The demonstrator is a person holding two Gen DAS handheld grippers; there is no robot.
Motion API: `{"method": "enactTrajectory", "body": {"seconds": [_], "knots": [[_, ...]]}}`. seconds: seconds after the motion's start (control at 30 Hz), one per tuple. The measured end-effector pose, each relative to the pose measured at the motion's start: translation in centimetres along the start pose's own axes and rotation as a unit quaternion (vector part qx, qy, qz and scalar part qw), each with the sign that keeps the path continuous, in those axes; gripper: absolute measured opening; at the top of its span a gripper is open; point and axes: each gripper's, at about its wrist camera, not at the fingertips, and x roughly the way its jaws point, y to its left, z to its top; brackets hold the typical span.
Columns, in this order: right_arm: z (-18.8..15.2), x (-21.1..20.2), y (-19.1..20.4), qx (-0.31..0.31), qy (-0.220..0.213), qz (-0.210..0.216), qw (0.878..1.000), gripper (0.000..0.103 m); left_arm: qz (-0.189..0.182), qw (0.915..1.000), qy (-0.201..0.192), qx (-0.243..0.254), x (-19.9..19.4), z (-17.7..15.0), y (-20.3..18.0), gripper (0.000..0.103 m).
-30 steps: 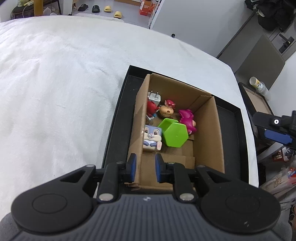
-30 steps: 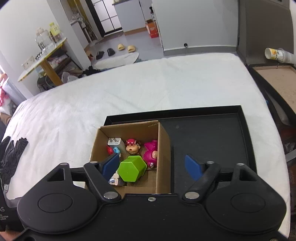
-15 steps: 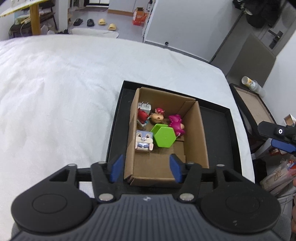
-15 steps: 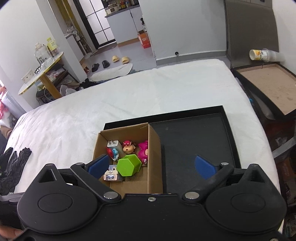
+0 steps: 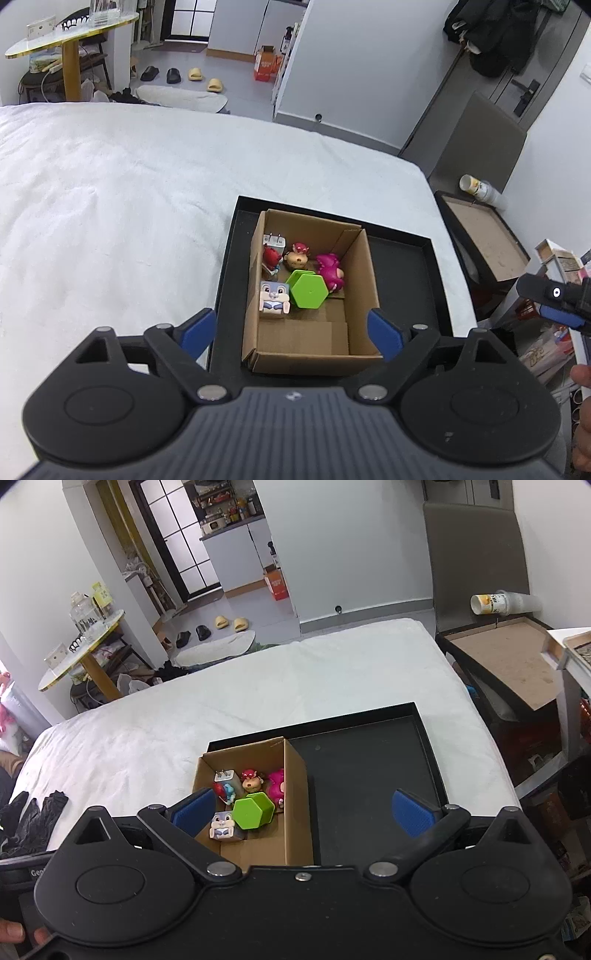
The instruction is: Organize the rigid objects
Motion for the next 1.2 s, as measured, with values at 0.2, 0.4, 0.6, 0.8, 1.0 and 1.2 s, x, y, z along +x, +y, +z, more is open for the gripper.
{"method": "enactTrajectory", "body": {"seconds": [0.2, 0.4, 0.6, 0.8, 1.0, 1.2], "knots": [[-1.0, -3.0, -0.7, 0.013, -0.03, 0.004, 0.999, 0.103, -0.015, 0.9998, -0.009, 0.002, -2.9, -0.4, 0.2, 0.091], [-1.4, -5.4, -0.9, 0.013, -0.049, 0.004, 0.999, 0.103, -0.013, 0.9993, -0.035, 0.01, -6.0, -0.7, 0.3, 0.093], [-1.9, -7.5, -0.2, -0.005, -0.059, 0.008, 0.998, 0.103, -0.027, 0.9967, -0.069, 0.034, -9.3, -1.4, -0.8, 0.094], [-2.9, -9.7, 0.3, -0.016, -0.075, 0.002, 0.997, 0.103, -0.03, 0.9933, -0.097, 0.055, -12.2, -2.9, -1.8, 0.095], [-3.7, -11.5, 0.4, -0.021, -0.09, -0.011, 0.996, 0.103, -0.028, 0.9907, -0.111, 0.073, -14.2, -4.7, -2.7, 0.1], [-4.6, -12.7, 0.5, -0.037, -0.085, -0.022, 0.995, 0.103, -0.01, 0.987, -0.128, 0.097, -16.0, -5.8, -3.5, 0.1]]}}
